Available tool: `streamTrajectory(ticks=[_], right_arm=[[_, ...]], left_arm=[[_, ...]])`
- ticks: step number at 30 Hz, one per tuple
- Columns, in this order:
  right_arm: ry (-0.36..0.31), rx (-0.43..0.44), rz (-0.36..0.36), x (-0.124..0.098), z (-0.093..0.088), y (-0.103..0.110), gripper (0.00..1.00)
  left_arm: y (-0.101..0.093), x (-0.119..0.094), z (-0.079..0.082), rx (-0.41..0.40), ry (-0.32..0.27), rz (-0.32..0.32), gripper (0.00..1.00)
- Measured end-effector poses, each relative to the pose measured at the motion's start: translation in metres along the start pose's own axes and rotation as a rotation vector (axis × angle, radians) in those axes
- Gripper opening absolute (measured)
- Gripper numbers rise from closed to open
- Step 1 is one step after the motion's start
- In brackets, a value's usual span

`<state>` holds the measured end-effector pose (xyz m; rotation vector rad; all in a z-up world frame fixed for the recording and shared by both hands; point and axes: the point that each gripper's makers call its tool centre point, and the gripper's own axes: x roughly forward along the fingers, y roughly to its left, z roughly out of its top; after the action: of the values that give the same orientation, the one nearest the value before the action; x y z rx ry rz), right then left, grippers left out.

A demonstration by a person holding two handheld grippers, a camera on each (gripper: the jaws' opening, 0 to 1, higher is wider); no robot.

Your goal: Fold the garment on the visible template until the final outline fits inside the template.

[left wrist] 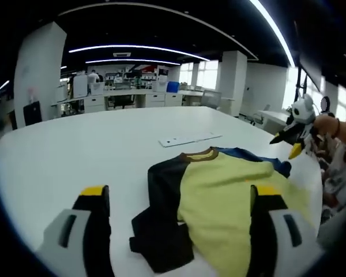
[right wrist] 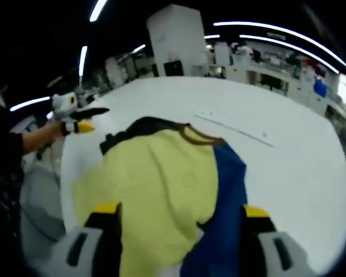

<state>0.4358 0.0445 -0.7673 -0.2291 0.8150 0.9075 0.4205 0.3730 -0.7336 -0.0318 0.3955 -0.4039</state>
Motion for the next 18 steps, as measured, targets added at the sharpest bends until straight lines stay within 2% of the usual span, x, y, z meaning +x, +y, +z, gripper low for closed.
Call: streamTrajectory(ticks=[4, 7, 14, 18], right_arm=[[0.037, -0.015, 0.011, -0.006, -0.017, 0.005, 0.77], [0.071, -0.024, 0.013, -0.008, -0.031, 0.005, 0.71], [0.169, -0.092, -0.008, -0.009, -0.063, -0.003, 0.52], [0.184, -0.071, 0.008, -0.008, -0.071, -0.006, 0.42]], left_arm=[[-0.008, -0.014, -0.005, -0.009, -0.003, -0.003, 0.99], [-0.015, -0.025, -0.008, 0.020, -0.002, 0.004, 0.99], [-0.031, -0.042, -0.016, 0.024, 0.001, -0.022, 0.95], [-0.040, -0.050, -0.018, 0.053, 0.006, -0.027, 0.95]])
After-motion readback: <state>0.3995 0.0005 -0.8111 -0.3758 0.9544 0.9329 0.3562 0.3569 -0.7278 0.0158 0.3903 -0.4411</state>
